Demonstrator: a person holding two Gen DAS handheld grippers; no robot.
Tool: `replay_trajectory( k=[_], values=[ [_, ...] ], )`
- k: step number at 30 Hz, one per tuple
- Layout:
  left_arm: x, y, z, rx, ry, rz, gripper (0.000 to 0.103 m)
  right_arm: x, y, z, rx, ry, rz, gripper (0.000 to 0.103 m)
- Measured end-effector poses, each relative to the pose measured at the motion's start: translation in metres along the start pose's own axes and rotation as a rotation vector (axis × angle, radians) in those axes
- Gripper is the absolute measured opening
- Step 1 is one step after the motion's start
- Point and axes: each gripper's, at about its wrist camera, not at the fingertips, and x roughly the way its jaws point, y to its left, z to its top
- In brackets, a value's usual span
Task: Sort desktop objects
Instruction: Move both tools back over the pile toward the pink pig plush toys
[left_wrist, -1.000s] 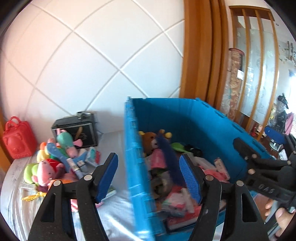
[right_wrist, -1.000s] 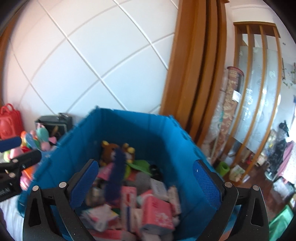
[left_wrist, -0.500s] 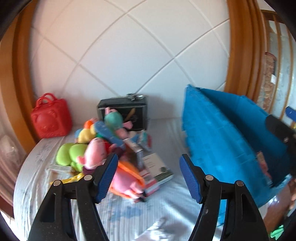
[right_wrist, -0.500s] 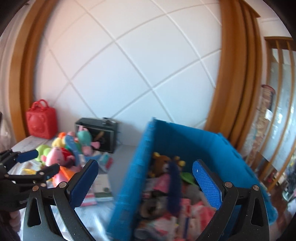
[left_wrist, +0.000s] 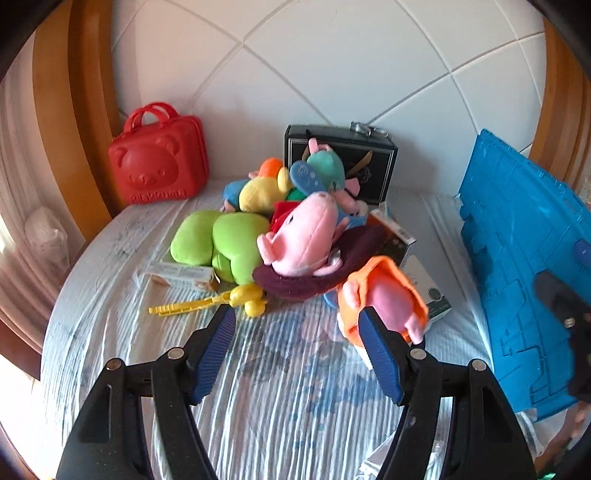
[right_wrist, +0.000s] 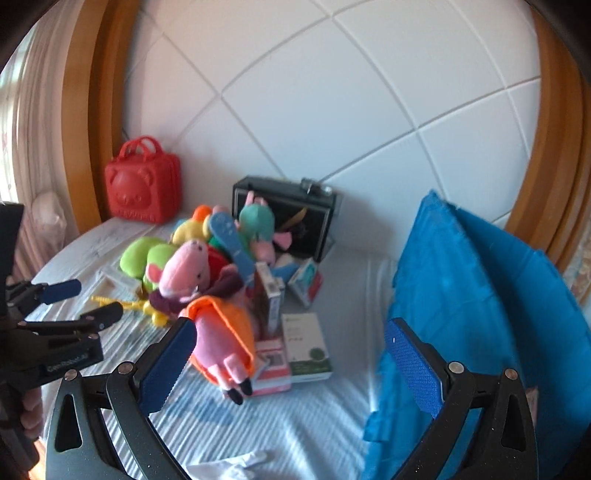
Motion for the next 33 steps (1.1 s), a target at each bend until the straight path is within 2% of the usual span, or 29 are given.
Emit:
replay_trajectory(
  k=[8,15,17,19,20,22,23,25,29,33],
  values=[
    [0.052,-0.020,-0.015,0.065,0.114,0.003,0.068,0.096,0.006,-0.045,0.016,0.220,0.016,0.103],
    [0.086,-0.019,-0.011,0.076,0.173,0.037,0.068,0.155,-0.006,-0.056,0.040,0.283,-0.112,0.103],
    [0.094,-0.016,-0.010,0.074,0.185,0.041,0.068,0.171,-0.012,-0.059,0.069,0.309,-0.113,0.103],
    [0.100,-0.014,-0.010,0.073,0.194,0.048,0.068,0.183,-0.010,-0.062,0.077,0.337,-0.048,0.103],
    [0.104,-0.012,-0.010,0.071,0.199,0.059,0.068,0.189,-0.003,-0.066,0.067,0.350,0.034,0.103],
    [0.107,-0.006,-0.009,0.060,0.204,0.076,0.068,0.190,0.010,-0.071,0.050,0.346,0.141,0.103],
    [0.107,-0.001,-0.010,0.055,0.198,0.112,0.068,0.190,0.020,-0.073,0.057,0.341,0.238,0.103],
    [0.104,0.007,-0.009,0.049,0.181,0.142,0.068,0.192,0.034,-0.077,0.072,0.341,0.340,0.103],
    [0.089,0.018,-0.009,0.005,0.170,0.100,0.068,0.195,0.050,-0.085,0.080,0.343,0.395,0.103],
    [0.080,0.004,-0.016,0.014,0.175,0.026,0.068,0.186,0.045,-0.088,0.101,0.332,0.427,0.103]
  ],
)
